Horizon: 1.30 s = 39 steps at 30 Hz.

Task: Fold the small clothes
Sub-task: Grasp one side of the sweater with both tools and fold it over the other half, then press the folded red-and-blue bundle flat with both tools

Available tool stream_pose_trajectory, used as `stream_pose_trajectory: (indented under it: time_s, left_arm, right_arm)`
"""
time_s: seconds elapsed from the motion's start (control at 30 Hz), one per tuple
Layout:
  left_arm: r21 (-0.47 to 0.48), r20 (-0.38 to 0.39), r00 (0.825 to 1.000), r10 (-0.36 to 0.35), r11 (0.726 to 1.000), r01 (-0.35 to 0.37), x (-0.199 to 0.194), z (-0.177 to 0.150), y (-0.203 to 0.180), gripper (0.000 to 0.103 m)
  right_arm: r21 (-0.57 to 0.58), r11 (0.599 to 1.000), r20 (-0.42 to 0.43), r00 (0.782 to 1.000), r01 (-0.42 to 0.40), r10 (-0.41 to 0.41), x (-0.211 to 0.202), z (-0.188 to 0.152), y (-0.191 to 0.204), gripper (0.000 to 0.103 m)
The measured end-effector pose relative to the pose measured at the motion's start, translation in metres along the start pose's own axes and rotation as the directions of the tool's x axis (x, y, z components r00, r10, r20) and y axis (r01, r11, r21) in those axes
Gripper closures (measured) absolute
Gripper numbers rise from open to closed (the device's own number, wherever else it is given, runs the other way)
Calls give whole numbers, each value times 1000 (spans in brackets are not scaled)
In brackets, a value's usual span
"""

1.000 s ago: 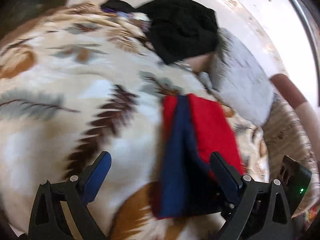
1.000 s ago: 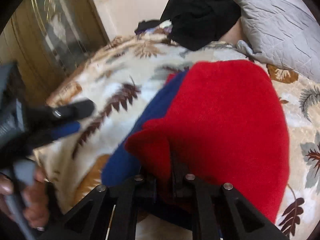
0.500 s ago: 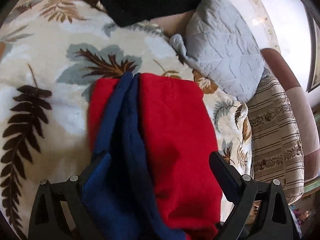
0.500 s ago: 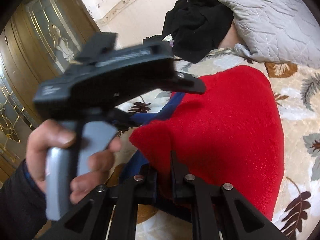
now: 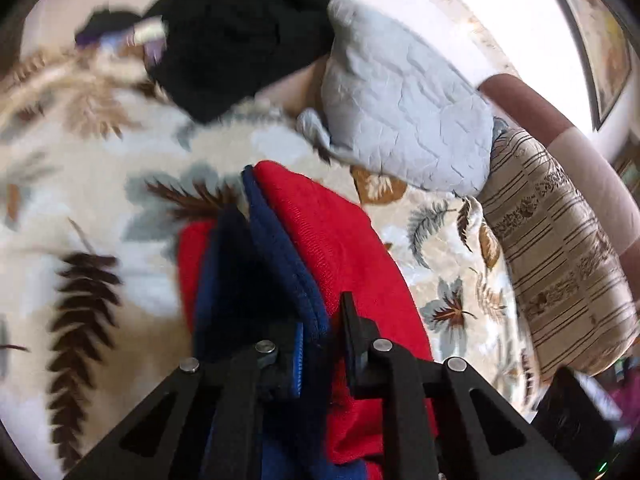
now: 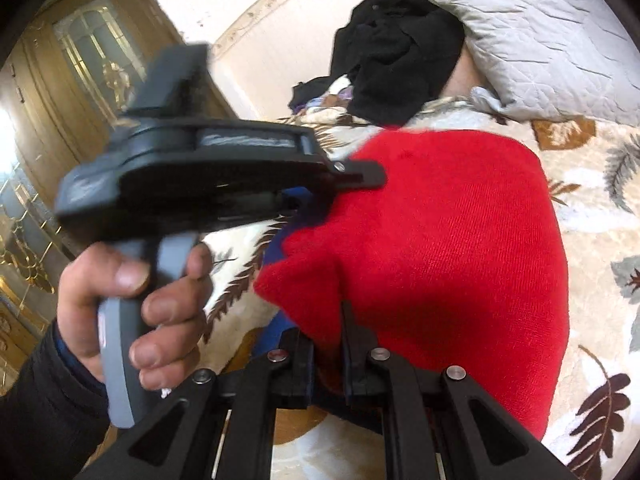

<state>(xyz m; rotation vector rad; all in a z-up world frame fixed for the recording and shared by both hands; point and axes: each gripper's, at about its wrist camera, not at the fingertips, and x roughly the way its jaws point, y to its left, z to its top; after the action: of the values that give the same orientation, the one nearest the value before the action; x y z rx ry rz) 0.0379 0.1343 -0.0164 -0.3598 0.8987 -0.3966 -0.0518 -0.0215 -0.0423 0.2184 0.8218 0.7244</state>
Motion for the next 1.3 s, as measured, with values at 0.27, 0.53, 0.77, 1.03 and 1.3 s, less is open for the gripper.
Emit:
stream_pose_trajectory:
  time_s: [0.27, 0.53, 0.77, 1.03, 1.3]
  left_arm:
    - [-162, -54, 998, 44, 985, -52, 23, -29, 64, 86]
    - [-182, -67, 994, 86, 978, -97, 12, -27, 62, 69]
    - [-54, -99, 984, 150, 986, -155, 3, -69, 43, 72]
    - [-58, -8, 978, 209, 976, -209, -25, -69, 31, 64]
    - [73, 44, 957, 286, 955, -288, -1, -56, -2, 36]
  right_arm:
    - [-61, 997, -95, 995, -40, 34, 14, -22, 13, 35]
    - [58, 998, -15, 1000, -19, 20, -44, -39, -10, 29]
    - [290, 957, 49, 999, -25, 11, -77, -56, -67, 28]
    - [443, 894, 82, 996, -72, 40, -92, -67, -101, 27]
    - [594, 785, 89, 985, -174, 151, -50, -34, -142, 19]
